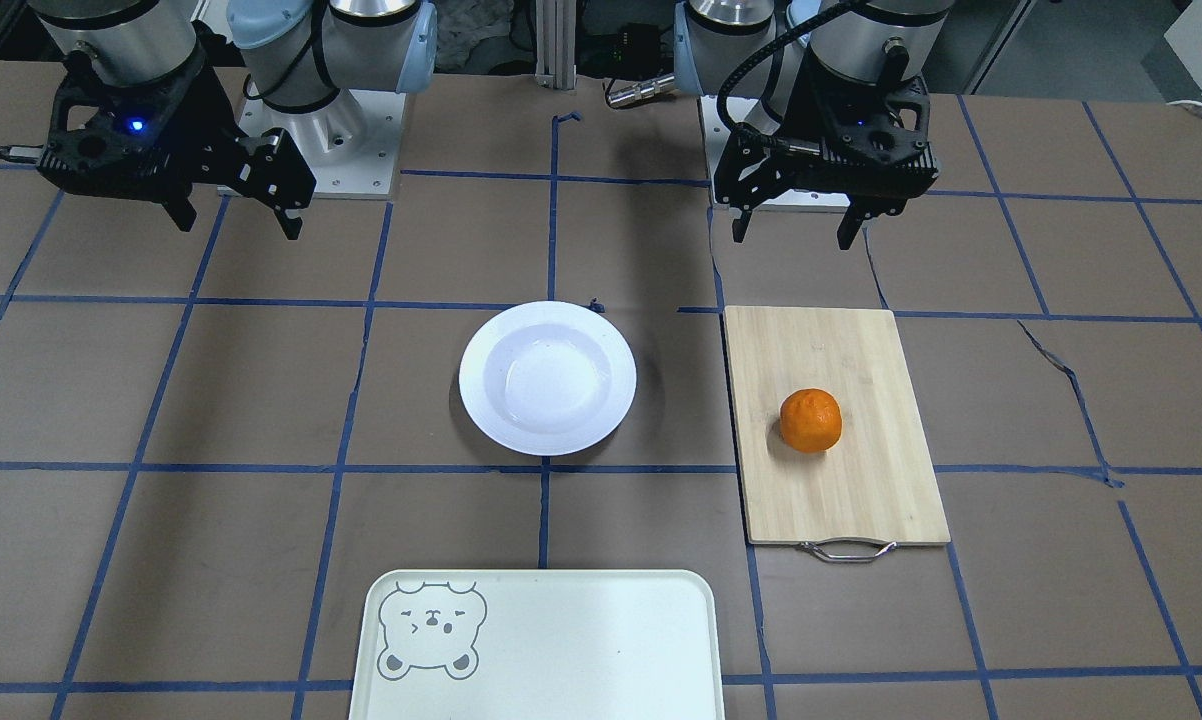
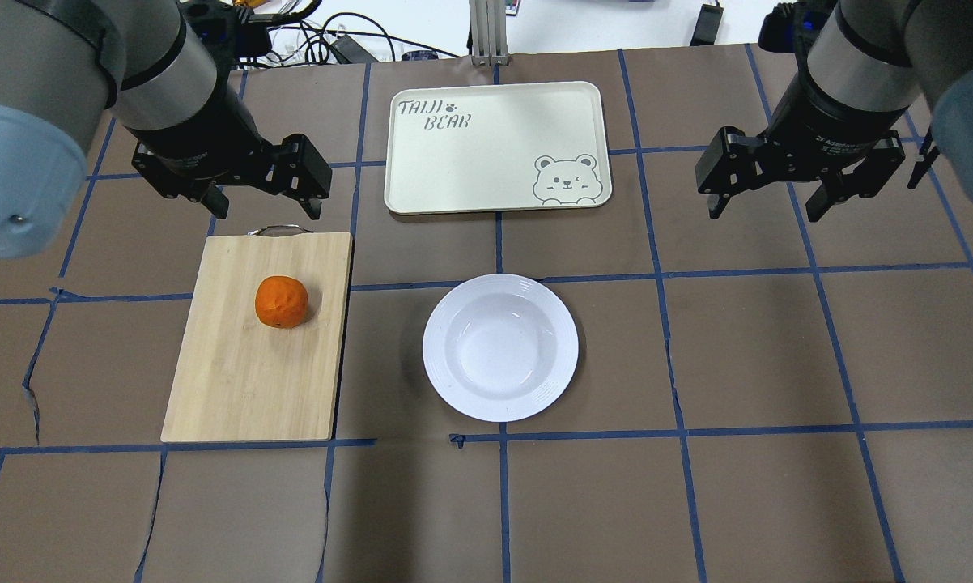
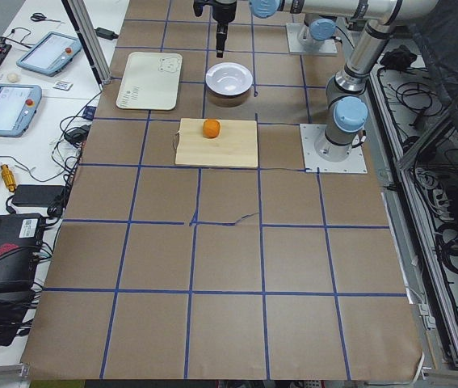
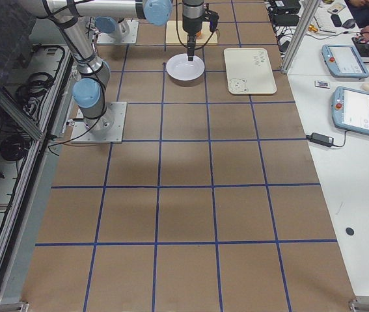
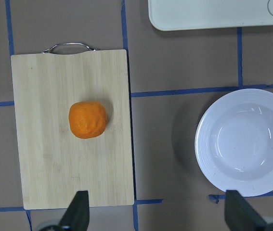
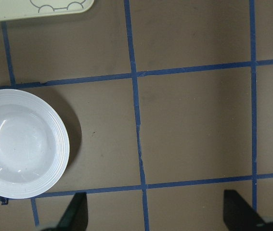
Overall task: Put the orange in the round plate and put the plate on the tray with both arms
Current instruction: 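Move the left gripper over the orange on the wooden cutting board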
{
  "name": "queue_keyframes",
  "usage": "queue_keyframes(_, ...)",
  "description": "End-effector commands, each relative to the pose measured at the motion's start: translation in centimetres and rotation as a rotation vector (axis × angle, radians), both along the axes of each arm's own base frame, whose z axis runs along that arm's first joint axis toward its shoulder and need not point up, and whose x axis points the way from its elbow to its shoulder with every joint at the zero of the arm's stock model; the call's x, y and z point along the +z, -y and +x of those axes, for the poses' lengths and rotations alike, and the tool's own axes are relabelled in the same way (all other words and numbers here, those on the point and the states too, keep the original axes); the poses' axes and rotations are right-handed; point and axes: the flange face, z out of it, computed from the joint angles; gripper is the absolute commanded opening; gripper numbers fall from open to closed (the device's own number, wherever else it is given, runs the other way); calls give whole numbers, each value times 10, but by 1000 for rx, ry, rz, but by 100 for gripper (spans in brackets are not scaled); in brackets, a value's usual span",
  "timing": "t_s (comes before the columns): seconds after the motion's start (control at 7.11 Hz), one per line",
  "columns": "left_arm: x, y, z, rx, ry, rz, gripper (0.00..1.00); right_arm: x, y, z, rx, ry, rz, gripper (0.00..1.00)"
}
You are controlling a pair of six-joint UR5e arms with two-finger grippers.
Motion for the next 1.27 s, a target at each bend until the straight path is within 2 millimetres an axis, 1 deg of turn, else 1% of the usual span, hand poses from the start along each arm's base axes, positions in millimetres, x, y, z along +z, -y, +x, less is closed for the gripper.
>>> queue_keyframes(0.0, -3, 0, 1, 0, 9, 6, 100, -1, 1, 0, 0, 1, 1, 100)
queue_keyframes(0.14, -1, -2, 2, 5, 13, 0, 100, -1, 1, 0, 2, -2, 1, 100)
queue_keyframes(0.28, -6, -1, 4, 30, 23, 10, 100, -1, 1, 0, -1, 1, 0, 100)
queue_keyframes(0.42, -24, 9, 6, 68, 27, 44, 100, -1, 1, -1, -3, -2, 0, 100)
queue_keyframes(0.56, -73, 30, 8, 175, 54, 112, 100, -1, 1, -1, -3, 2, 1, 100)
queue_keyframes(0.7, -108, 38, 29, 269, 99, 155, 100, -1, 1, -1, -3, -2, 0, 100)
queue_keyframes(0.84, -138, 56, 56, 326, 94, 149, 100, -1, 1, -1, -3, -2, 1, 100)
queue_keyframes(0.99, -178, 71, 71, 356, 86, 113, 100, -1, 1, -1, -7, 1, 0, 100)
queue_keyframes(1.13, -215, 72, 73, 359, 80, 77, 100, -2, 1, -1, -3, -2, 3, 100)
